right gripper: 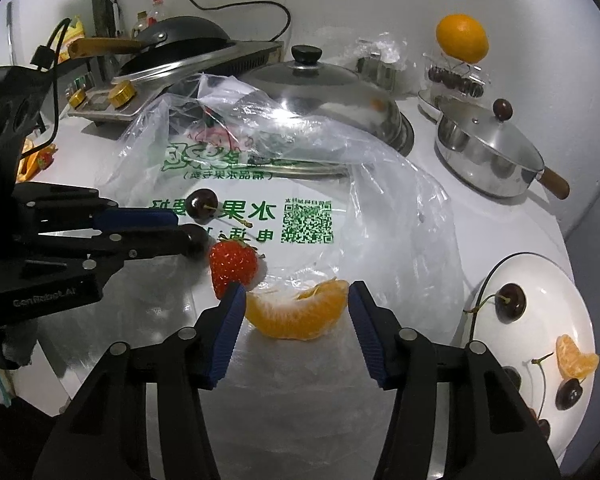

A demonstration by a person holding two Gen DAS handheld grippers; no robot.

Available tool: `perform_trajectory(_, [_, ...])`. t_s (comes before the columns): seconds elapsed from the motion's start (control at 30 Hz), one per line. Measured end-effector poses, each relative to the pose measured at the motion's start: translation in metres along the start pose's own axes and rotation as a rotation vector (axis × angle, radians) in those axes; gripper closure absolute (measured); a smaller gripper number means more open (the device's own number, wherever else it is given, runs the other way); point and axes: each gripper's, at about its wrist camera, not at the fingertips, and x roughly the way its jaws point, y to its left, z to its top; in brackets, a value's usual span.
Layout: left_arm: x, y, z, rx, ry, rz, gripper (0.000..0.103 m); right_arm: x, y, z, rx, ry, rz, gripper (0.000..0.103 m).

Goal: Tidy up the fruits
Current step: 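Grasp the tangerine segment with the right tool while the left tool grasps a cherry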

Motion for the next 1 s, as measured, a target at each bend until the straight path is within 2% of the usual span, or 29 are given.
perform_trajectory(0.1, [0.0,0.001,0.001,-0.001,0.005,0.015,0.083,0.0,-0.001,0.0,0.004,0.005,0.0,0.046])
perform_trajectory(0.17, [0.001,0.002,0.001,-0.007,0.008,0.025,0.073,0.001,-0.001,-0.001,0.007,0.009,0.002,0.045])
perform_trajectory(0.23, [0.004,0.002,0.001,-0.01,0.018,0.037,0.071,0.005,-0.001,-0.004,0.015,0.023,0.008,0.036])
perform_trajectory(0.3, [0.006,0.003,0.0,-0.013,0.023,0.033,0.066,0.008,-0.002,-0.006,0.023,0.028,0.026,0.035])
perform_trajectory(0.37, [0.009,0.003,0.0,-0.017,0.028,0.031,0.055,0.011,-0.002,-0.007,0.028,0.032,0.039,0.035])
perform_trajectory(0.6, [0.017,-0.001,0.001,-0.005,0.051,0.0,0.055,0.016,0.001,-0.007,0.015,0.036,0.058,0.036])
perform_trajectory(0.67, [0.018,-0.002,0.0,0.004,0.047,-0.004,0.055,0.015,0.001,-0.007,0.009,0.034,0.073,0.042])
perform_trajectory(0.73, [0.017,-0.002,0.001,0.006,0.044,-0.002,0.056,0.013,0.004,-0.008,0.0,0.029,0.088,0.053])
perform_trajectory(0.8, [0.017,-0.002,0.001,0.009,0.045,-0.005,0.061,0.013,0.005,-0.008,-0.007,0.027,0.086,0.054])
perform_trajectory(0.87, [0.017,-0.002,0.001,0.016,0.049,-0.003,0.071,0.013,0.005,-0.008,-0.007,0.025,0.091,0.055])
perform_trajectory(1.0, [0.016,0.002,0.0,0.006,0.054,-0.014,0.074,0.01,0.004,-0.008,0.001,0.022,0.096,0.06])
